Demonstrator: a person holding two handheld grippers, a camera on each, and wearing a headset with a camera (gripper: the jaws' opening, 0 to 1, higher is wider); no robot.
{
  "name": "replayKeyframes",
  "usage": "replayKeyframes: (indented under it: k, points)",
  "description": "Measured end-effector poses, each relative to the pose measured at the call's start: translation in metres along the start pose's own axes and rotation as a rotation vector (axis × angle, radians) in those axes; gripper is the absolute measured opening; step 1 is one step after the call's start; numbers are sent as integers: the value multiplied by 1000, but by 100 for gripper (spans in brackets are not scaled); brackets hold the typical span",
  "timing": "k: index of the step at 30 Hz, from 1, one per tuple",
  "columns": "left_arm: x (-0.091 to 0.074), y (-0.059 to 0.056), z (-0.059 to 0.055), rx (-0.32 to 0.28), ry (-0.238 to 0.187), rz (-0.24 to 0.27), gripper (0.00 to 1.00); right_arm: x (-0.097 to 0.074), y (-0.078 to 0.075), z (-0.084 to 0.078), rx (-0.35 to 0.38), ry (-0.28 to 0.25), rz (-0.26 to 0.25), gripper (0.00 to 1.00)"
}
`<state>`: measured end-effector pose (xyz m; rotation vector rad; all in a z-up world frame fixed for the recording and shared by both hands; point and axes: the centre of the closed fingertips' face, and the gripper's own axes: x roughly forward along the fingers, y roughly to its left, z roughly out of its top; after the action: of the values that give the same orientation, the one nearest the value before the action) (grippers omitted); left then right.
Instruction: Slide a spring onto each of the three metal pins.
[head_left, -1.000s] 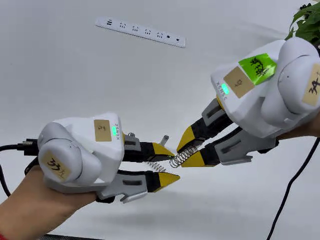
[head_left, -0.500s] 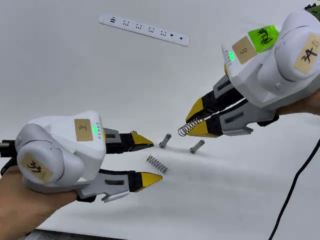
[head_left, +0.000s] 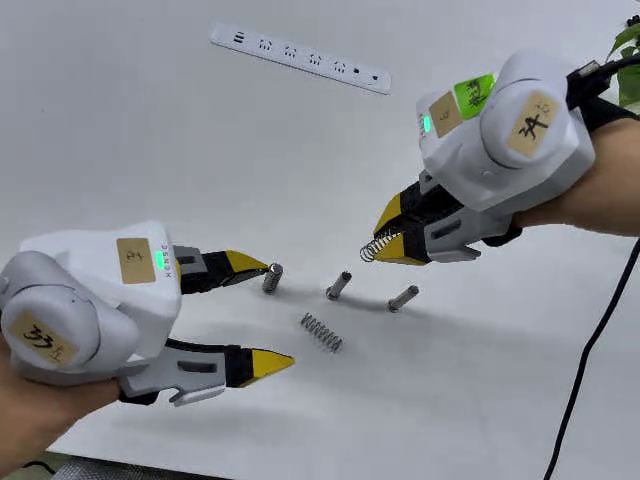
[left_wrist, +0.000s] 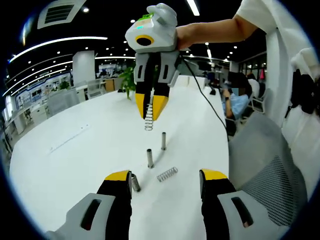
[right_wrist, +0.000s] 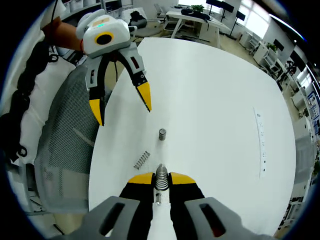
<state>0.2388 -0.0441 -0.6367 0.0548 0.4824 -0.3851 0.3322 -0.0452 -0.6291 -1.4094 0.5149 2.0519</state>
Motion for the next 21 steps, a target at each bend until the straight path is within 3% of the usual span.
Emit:
replayKeyframes:
  k: [4,21]
  points:
    - [-2,2,-7,-13,9,7,64,9,-1,-4,11,15,10,12]
    - [-5,8,-17,-89,-4,28,75,39,-5,-14,46,50,42,12]
